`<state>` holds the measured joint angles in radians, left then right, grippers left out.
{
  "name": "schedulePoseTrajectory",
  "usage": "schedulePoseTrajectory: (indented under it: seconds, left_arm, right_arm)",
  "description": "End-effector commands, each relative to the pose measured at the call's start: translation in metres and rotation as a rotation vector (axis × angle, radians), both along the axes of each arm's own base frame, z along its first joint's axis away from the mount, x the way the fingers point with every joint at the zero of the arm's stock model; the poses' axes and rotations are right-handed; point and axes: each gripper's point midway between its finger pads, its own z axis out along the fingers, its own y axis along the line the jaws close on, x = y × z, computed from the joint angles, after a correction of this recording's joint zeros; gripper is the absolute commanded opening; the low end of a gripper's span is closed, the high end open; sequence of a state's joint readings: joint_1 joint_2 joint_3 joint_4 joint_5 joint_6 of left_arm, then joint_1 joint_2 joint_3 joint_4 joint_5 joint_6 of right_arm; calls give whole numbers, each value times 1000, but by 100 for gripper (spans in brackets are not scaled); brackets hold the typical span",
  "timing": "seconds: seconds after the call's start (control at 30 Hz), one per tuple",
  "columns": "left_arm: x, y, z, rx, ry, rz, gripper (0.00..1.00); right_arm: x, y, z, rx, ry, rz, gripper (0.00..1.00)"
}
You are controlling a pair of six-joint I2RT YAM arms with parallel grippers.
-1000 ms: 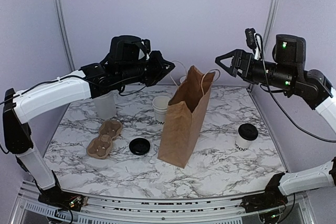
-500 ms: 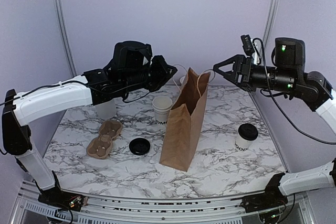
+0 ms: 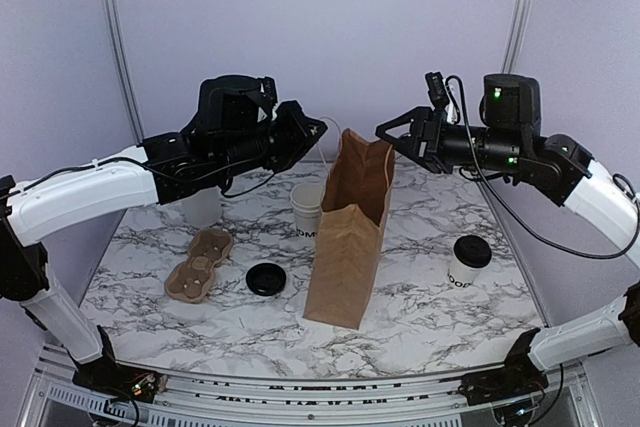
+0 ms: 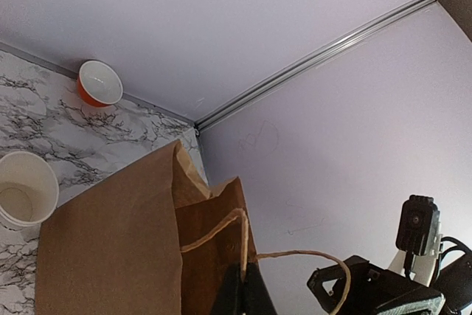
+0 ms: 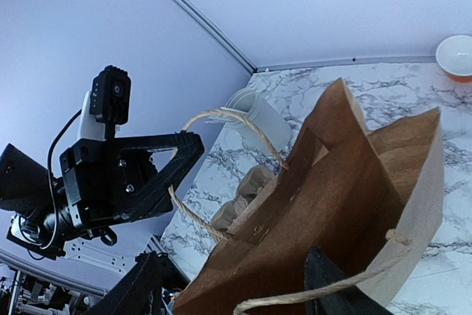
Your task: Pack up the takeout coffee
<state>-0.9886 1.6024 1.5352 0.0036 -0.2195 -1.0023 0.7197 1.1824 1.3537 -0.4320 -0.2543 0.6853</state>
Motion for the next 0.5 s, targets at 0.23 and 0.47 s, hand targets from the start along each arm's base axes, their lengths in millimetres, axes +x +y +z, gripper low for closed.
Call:
schedulePoseTrajectory:
  seconds: [0.23,0.47]
  left_arm:
    - [-2,30,8,55,-72,50,0]
    - [4,50,1,86,-66,72,0]
  right_arm:
    - [30,1,22,38,-84,-71,32]
    - [40,-7,30,-27,-117,-108,0]
